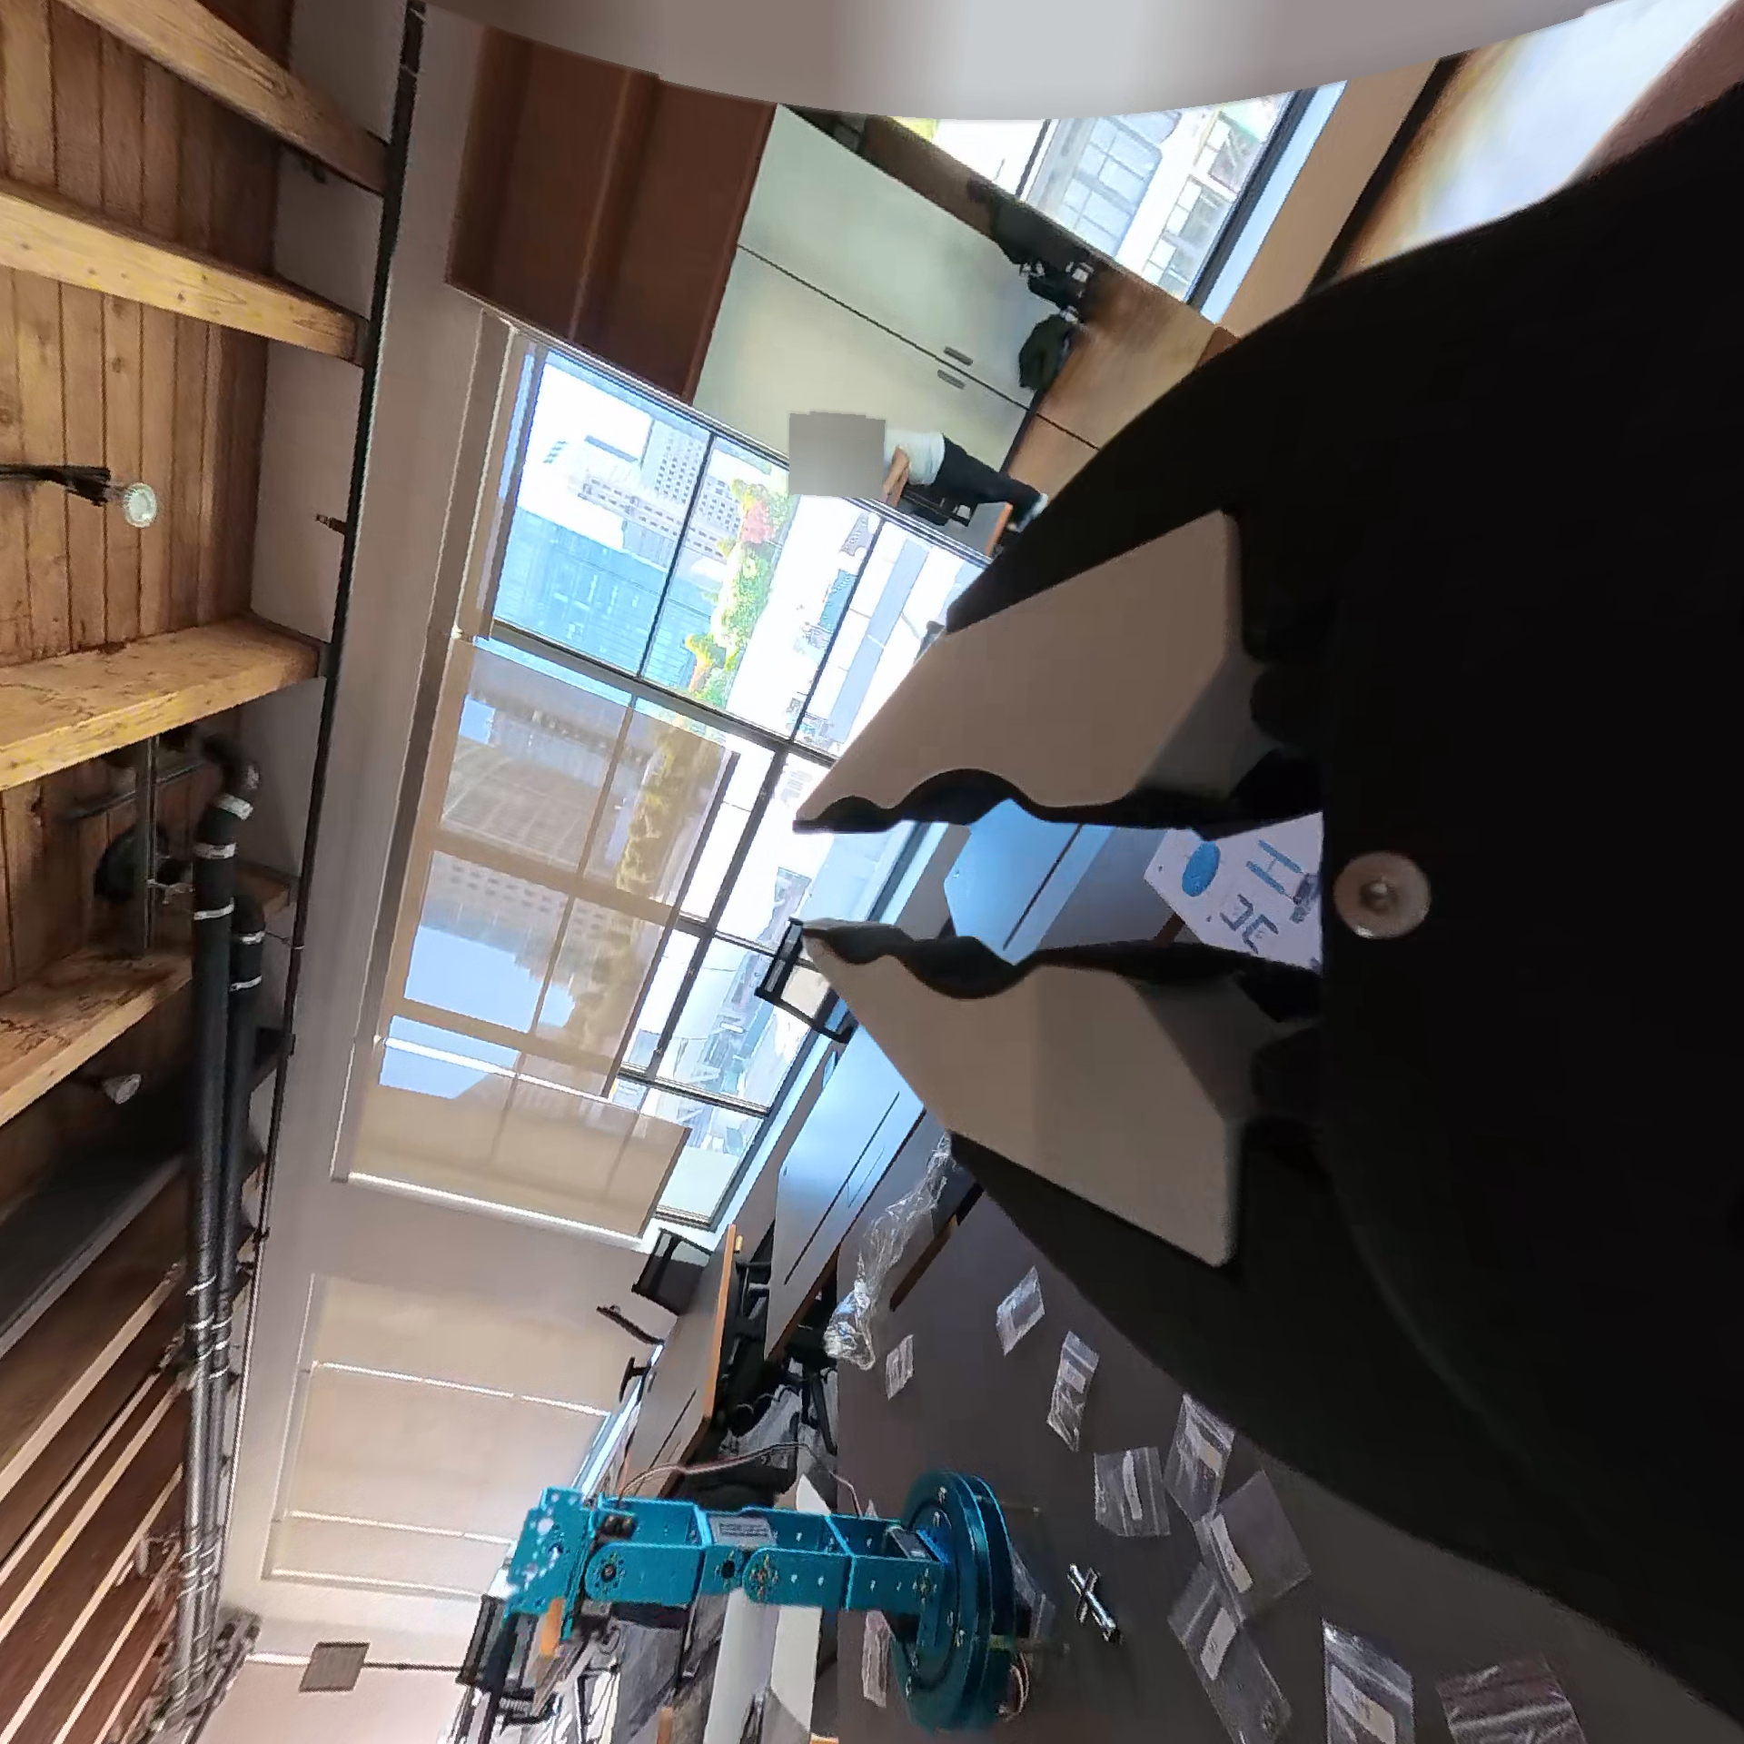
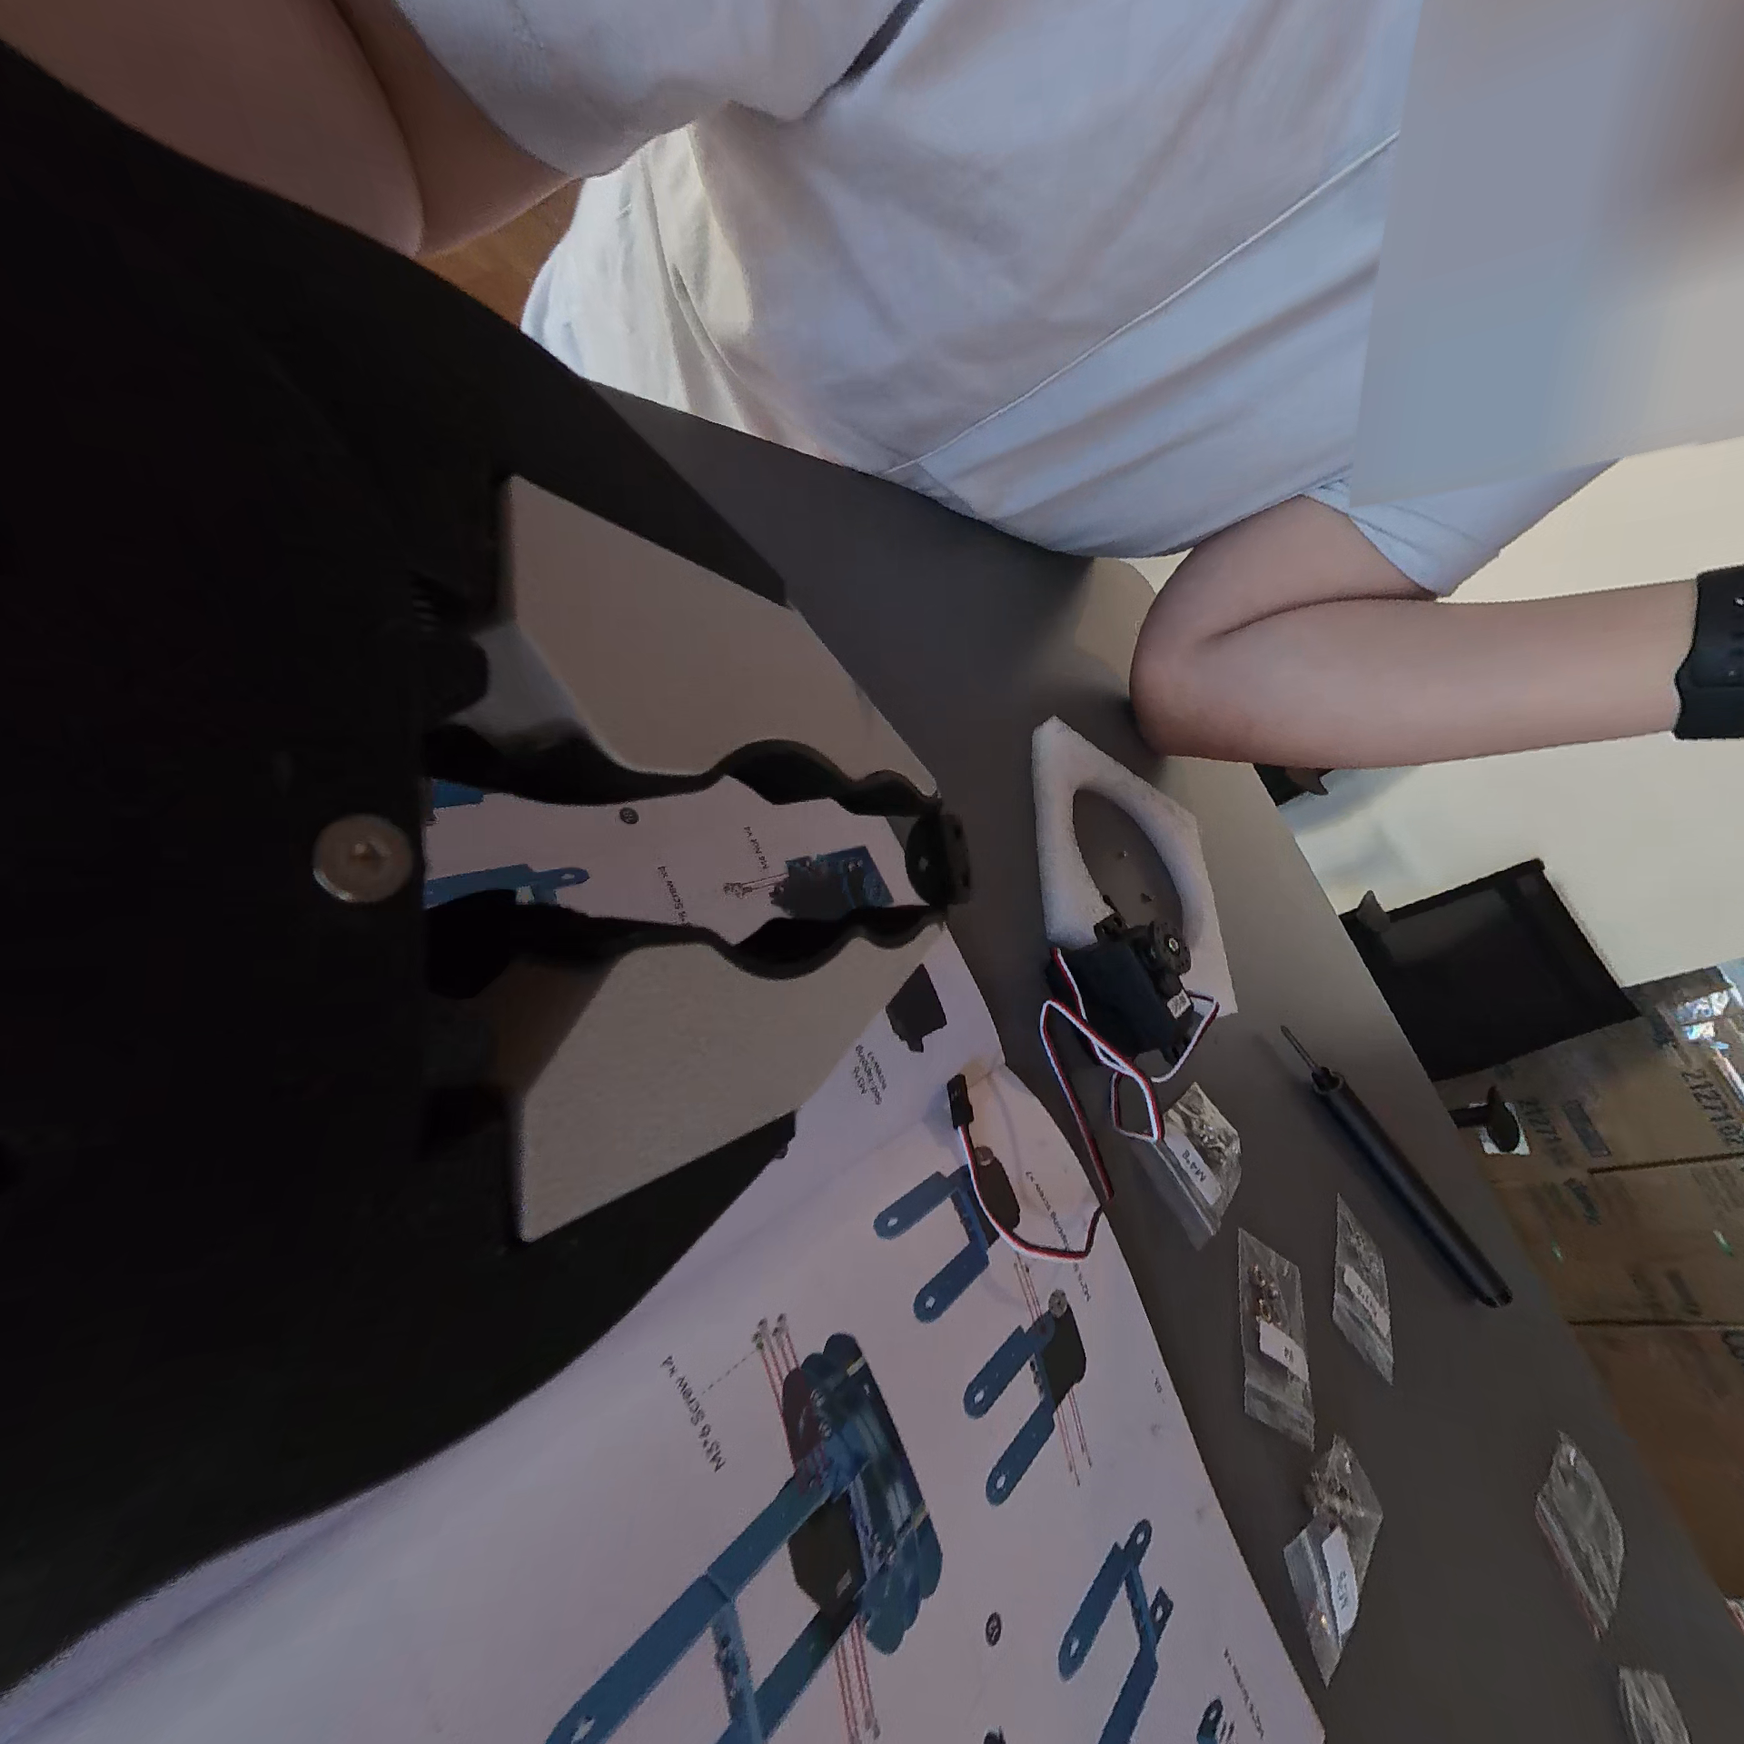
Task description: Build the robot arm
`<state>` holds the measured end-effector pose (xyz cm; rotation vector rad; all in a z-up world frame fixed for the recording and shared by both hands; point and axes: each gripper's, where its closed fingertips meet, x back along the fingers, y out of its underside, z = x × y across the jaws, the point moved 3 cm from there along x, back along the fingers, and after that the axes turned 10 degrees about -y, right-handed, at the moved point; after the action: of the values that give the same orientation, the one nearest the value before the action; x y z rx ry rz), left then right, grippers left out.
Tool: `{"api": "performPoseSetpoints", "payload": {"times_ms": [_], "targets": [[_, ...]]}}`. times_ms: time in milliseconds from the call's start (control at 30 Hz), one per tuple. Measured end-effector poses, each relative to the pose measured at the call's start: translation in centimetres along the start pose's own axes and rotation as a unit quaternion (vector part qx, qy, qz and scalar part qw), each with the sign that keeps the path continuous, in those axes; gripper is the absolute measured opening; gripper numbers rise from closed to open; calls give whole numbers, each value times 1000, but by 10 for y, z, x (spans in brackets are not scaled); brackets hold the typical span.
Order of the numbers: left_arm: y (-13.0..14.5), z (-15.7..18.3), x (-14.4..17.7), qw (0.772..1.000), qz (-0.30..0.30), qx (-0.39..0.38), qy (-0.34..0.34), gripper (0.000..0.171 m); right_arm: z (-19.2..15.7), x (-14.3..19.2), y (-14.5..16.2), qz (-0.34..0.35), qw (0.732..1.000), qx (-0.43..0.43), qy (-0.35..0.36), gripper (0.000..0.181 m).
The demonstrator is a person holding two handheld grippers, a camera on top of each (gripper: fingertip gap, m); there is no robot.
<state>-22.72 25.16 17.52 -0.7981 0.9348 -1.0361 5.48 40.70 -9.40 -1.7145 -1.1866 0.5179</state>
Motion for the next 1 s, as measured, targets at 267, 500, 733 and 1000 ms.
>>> {"api": "performPoseSetpoints", "payload": {"times_ms": [267,500,733,1000], "targets": [[-10,-3,9,1000,26,5,-4,13,0,5,-3,12,1000,8,14,18],[-8,-2,6,1000,25,11,3,13,2,4,-1,2,1000,5,17,18],[-9,3,7,997,28,48,45,13,8,9,0,5,1000,-2,30,18],[19,59,-17,986,-19,56,153,13,5,7,-3,1,999,15,34,18]]}}
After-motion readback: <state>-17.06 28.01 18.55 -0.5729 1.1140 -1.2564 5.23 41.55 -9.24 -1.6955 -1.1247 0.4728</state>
